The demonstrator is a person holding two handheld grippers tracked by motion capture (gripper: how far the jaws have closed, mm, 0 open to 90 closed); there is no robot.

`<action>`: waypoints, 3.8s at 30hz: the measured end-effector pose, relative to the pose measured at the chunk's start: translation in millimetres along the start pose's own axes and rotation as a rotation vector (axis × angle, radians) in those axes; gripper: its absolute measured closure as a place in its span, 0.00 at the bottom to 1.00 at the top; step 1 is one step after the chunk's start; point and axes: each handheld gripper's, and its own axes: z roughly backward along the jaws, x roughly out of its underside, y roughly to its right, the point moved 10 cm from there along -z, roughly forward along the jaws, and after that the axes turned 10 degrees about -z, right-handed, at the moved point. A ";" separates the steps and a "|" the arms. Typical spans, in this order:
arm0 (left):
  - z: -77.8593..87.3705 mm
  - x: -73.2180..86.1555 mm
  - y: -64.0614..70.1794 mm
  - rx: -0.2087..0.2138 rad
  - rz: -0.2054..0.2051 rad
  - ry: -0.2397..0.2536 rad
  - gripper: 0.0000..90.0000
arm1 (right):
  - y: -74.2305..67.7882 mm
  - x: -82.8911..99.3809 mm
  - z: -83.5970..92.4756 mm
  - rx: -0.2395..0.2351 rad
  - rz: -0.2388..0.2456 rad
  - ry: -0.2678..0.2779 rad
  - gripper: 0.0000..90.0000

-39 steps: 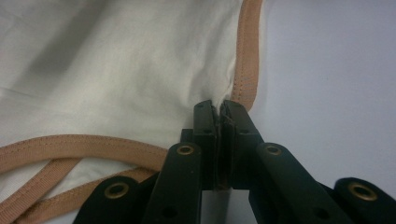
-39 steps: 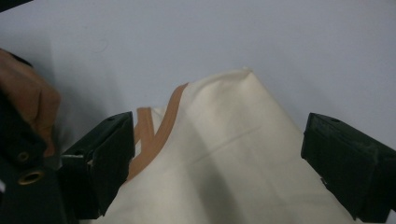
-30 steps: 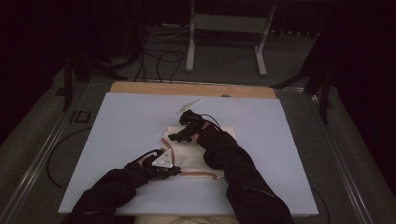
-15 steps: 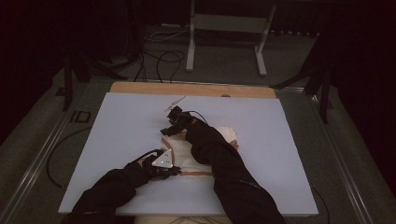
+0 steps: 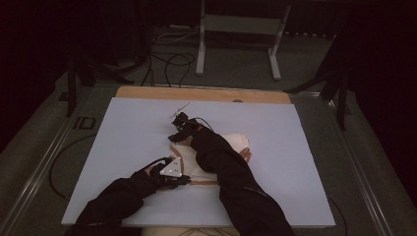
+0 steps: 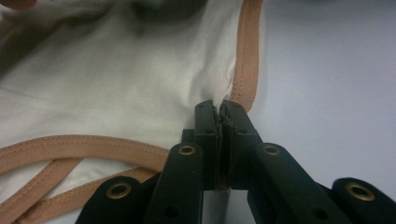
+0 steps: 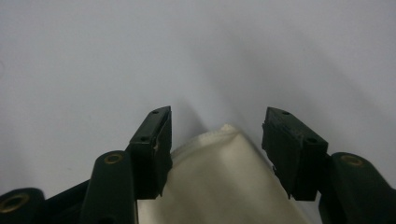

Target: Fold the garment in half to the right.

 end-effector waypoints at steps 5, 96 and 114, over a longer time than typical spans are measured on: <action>0.1 0.1 -0.1 0.002 -0.001 0.000 0.97 | -0.6 5.1 -5.4 0.022 0.010 -0.034 0.57; 11.6 -76.3 -8.5 0.057 -0.219 0.003 0.97 | 39.9 13.0 130.9 0.059 0.009 0.195 0.97; -8.2 -102.7 -7.5 0.092 -0.253 0.017 0.97 | 68.7 38.1 162.3 0.095 -0.044 0.231 0.97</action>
